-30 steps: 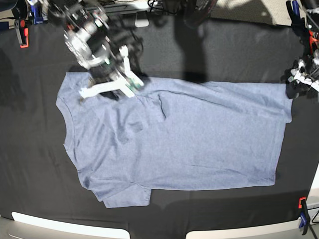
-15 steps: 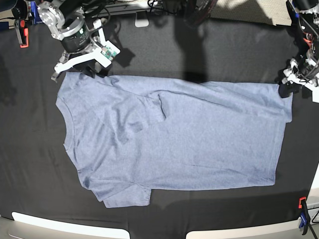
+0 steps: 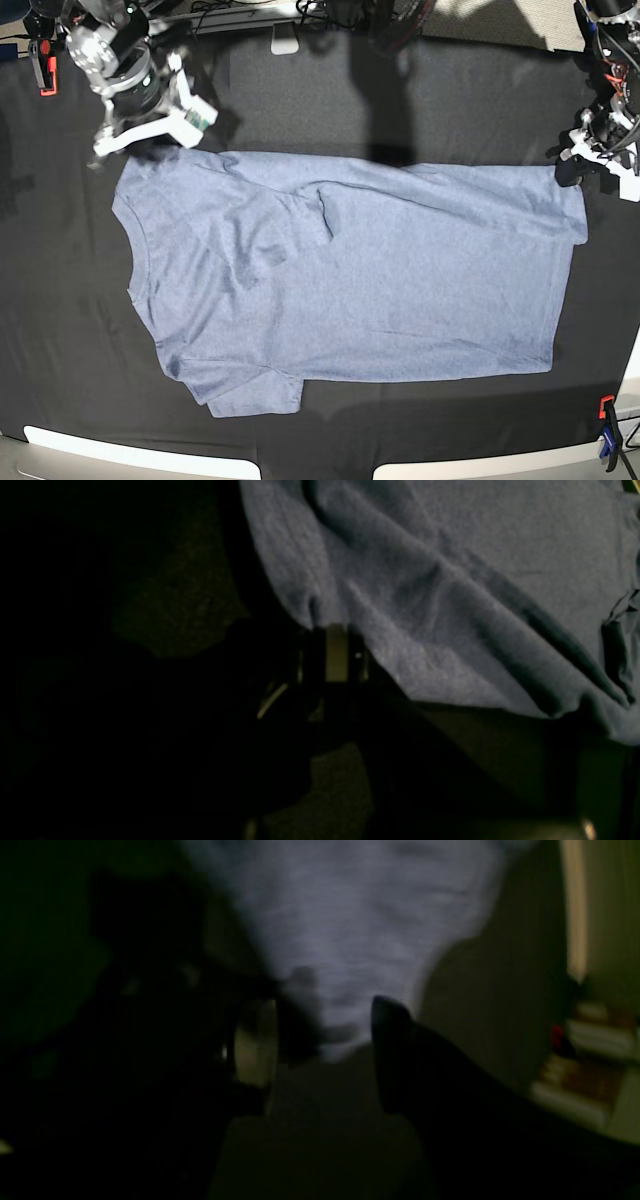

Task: Layout the t-shirt on the table in an organized manner, then fold the t-shirt properly
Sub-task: 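Grasp the shoulder corner with the right gripper and pull it outward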

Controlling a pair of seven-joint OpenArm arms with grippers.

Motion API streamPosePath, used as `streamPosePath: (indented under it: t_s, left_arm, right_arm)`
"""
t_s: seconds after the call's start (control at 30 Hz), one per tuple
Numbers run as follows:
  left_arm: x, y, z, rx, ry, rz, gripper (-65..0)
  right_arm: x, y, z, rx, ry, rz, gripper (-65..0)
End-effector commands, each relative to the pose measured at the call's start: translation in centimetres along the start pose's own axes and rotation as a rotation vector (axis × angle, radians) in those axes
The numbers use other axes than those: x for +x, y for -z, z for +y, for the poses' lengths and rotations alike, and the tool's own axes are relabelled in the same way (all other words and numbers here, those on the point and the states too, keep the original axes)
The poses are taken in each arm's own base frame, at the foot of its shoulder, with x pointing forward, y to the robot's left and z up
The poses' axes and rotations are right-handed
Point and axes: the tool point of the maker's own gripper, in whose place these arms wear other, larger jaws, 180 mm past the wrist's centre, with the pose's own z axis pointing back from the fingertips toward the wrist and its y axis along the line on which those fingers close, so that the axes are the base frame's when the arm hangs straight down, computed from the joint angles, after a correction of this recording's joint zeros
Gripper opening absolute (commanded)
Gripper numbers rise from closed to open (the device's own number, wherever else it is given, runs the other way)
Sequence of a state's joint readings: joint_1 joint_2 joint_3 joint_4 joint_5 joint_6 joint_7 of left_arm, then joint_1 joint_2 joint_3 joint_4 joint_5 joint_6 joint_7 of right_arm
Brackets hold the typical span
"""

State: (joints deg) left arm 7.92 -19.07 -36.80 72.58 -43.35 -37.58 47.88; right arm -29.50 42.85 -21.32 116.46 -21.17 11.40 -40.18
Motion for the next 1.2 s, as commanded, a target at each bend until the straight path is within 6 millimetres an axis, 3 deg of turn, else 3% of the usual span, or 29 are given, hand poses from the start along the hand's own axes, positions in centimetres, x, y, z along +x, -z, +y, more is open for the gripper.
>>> streamPosePath:
  t_s: [0.0, 0.1, 0.3, 0.43, 0.5, 0.6, 0.63, 0.77, 0.93, 1.17]
  left_arm:
    - [1.8, -0.4, -0.1, -0.01, 0.027, -0.045, -65.0]
    - [1.8, -0.4, -0.1, -0.01, 0.027, -0.045, -65.0]
    - [1.8, -0.4, -0.1, -0.01, 0.027, -0.045, -65.0]
    - [1.8, -0.4, -0.1, -0.01, 0.027, -0.046, -65.0]
    - [1.9, -0.4, -0.1, -0.01, 0.027, -0.05, -65.0]
    - [1.9, -0.4, -0.1, -0.011, 0.027, -0.052, -65.0]
    - [2.0, -0.4, -0.1, -0.01, 0.028, -0.051, -65.0]
    - [2.0, -1.7, -0.2, -0.009, 0.058, -0.053, -65.0]
    - [1.0, -4.7, -0.5, 0.023, 0.177, 0.022, -65.0]
    - [-2.2, -8.0, 1.3, 0.111, 0.191, 0.165, -65.0]
  right_arm:
    - [-0.4, 0.3, -1.0, -0.036, -0.03, 0.004, -35.5]
    - [-1.4, 1.8, -1.4, -0.049, -0.056, 0.041, -35.5]
    - [-1.1, 4.0, -2.8, -0.074, -0.086, 0.051, -35.5]
    - [-2.0, 5.1, -3.2, -0.074, -0.101, 0.087, -36.0]
    - [-2.4, 5.5, -3.4, -0.075, -0.104, 0.1, -43.0]
    - [-2.5, 5.5, -3.4, -0.077, -0.106, 0.102, -62.1]
    - [-2.4, 5.4, -3.6, -0.089, -0.12, 0.102, -65.0]
    - [-2.6, 3.9, -4.9, -0.189, -0.159, 0.103, -65.0]
    - [-4.8, 1.2, -3.8, -0.149, -0.237, 0.158, -65.0]
    - [-7.3, -2.0, -1.9, -0.133, -0.37, 0.223, -65.0]
